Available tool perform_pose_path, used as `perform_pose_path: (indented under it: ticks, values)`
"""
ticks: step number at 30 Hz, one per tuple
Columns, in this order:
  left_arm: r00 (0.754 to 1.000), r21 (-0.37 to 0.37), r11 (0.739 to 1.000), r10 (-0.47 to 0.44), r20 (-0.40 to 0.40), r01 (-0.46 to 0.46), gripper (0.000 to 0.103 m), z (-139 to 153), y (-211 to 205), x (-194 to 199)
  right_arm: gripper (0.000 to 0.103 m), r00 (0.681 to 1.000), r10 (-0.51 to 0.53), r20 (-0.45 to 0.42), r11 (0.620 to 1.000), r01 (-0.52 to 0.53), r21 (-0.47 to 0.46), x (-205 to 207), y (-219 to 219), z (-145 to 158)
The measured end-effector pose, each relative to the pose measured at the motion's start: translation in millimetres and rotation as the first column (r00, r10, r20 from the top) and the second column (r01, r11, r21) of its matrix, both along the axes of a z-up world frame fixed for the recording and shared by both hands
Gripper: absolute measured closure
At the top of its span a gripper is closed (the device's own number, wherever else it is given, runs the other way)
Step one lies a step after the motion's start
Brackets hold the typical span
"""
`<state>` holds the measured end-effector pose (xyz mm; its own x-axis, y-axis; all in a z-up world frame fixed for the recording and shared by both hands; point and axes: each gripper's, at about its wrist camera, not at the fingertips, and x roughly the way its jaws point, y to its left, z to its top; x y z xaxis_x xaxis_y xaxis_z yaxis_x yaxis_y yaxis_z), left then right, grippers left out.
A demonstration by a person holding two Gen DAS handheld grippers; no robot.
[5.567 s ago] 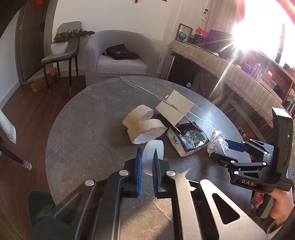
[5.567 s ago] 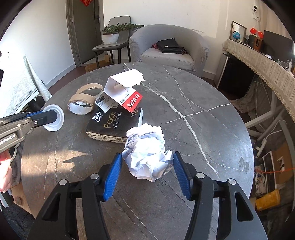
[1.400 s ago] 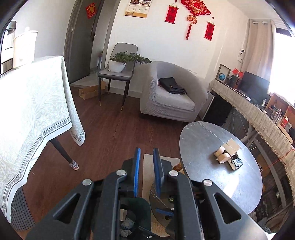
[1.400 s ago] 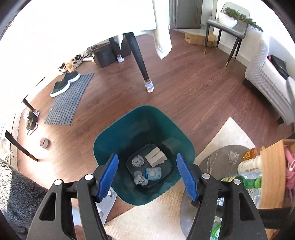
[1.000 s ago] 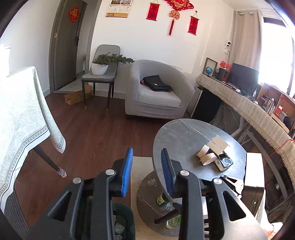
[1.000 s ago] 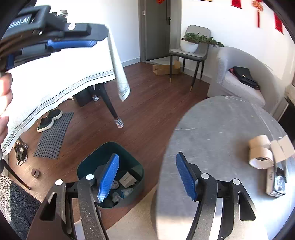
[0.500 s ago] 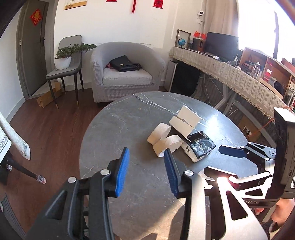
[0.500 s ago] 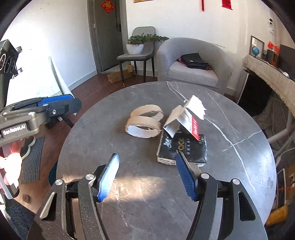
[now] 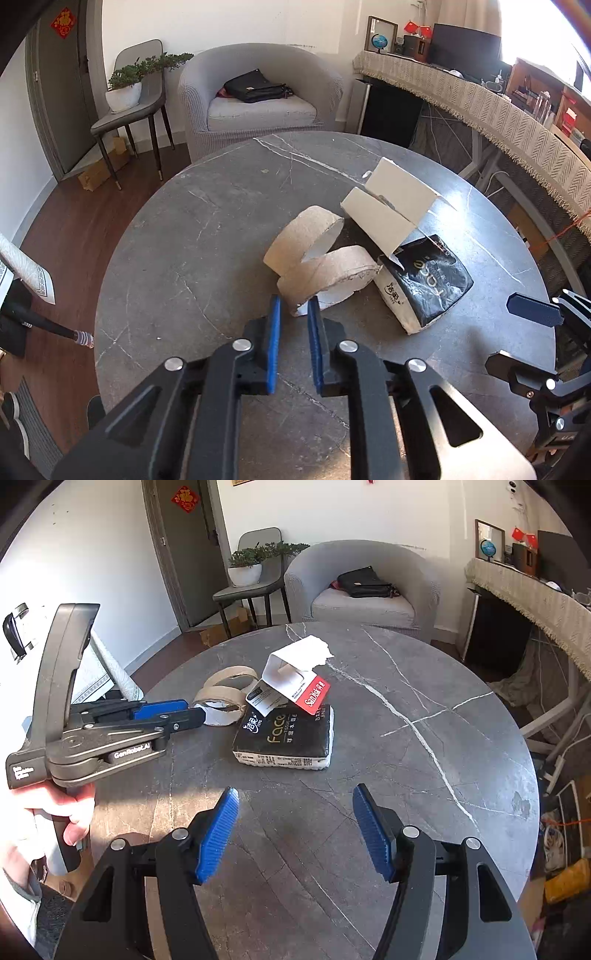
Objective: Collect trash
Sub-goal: 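Grasp the brown tape roll with the left tool while the right tool reaches toward the tissue pack, then grasp the black Face tissue pack with the right tool while the left tool lifts the tape roll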
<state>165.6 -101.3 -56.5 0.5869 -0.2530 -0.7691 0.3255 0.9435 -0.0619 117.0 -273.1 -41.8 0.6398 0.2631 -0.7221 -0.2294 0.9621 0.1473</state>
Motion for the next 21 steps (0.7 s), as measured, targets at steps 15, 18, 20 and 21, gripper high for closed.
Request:
perform_pose_path:
  ticks: [15, 18, 20, 21]
  values:
    - [0.999, -0.050, 0.998, 0.038, 0.020, -0.037, 0.097, 48.2, 11.2, -57.0, 0.038, 0.998, 0.036, 0.058, 0.998, -0.039, 0.051, -14.6, 6.6, 44.9]
    - [0.999, -0.050, 0.999, 0.022, 0.029, -0.020, 0.097, 50.9, 13.1, -62.2, 0.038, 0.997, 0.023, 0.074, 0.996, -0.029, 0.083, -14.5, 5.0, 56.1]
    - [1.000, -0.076, 0.997, 0.018, 0.025, -0.016, 0.097, 50.5, 17.5, -61.0, 0.038, 0.997, 0.020, 0.077, 0.996, -0.026, 0.083, -13.1, 6.6, 57.5]
    - [1.000, -0.081, 0.997, 0.010, 0.028, -0.008, 0.097, 50.1, 18.4, -61.1, 0.038, 0.997, 0.019, 0.075, 0.996, -0.025, 0.082, -12.2, 7.9, 56.6]
